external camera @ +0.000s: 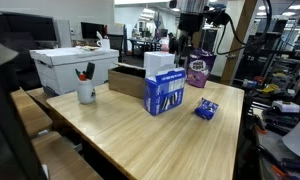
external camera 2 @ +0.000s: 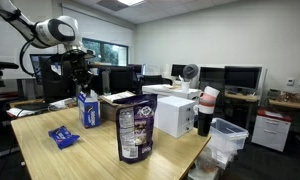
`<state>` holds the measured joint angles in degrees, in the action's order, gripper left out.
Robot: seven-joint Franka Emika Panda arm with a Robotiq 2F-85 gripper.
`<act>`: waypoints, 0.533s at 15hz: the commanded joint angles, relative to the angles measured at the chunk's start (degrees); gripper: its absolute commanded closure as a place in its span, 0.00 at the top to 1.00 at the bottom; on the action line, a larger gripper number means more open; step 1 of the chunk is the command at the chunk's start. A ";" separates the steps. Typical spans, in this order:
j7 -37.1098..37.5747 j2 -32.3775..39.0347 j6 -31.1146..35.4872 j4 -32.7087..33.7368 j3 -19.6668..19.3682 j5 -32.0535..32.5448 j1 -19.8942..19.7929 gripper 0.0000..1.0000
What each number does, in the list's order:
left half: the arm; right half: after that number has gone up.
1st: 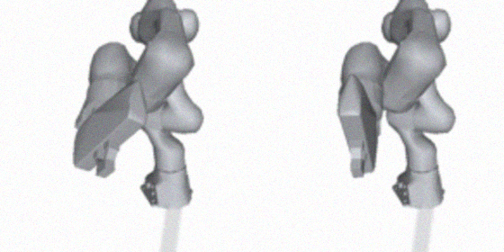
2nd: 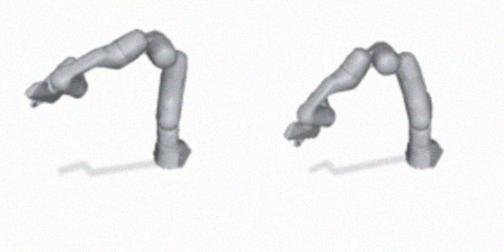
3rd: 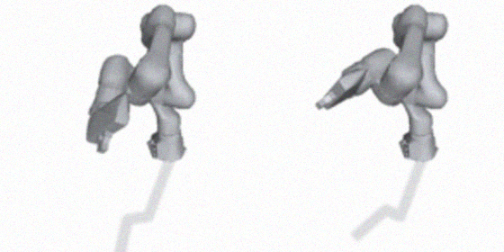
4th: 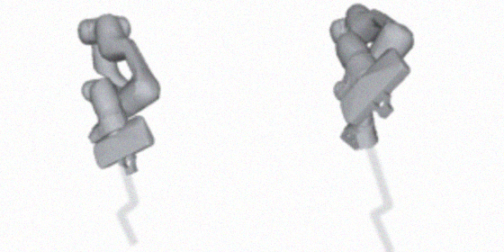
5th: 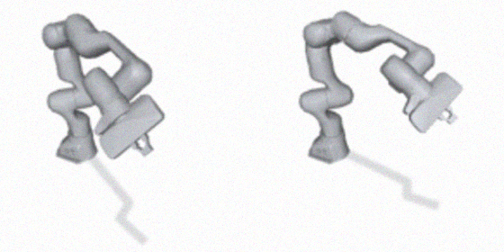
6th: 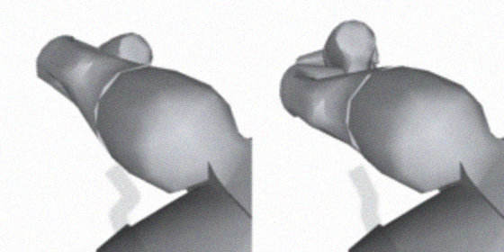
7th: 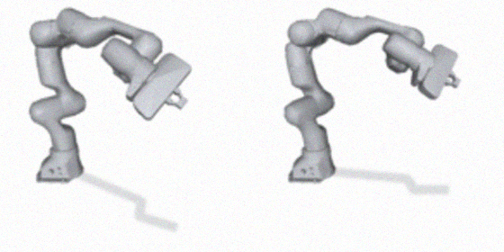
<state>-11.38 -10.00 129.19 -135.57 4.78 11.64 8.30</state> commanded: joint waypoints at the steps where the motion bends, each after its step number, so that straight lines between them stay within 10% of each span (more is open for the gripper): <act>1: -1.91 1.36 2.48 0.92 0.49 -0.65 -0.13 0.03; 8: -2.22 4.64 5.42 2.35 0.98 -0.82 -0.07 0.02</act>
<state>-11.65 -7.18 132.86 -134.14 5.45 11.65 8.54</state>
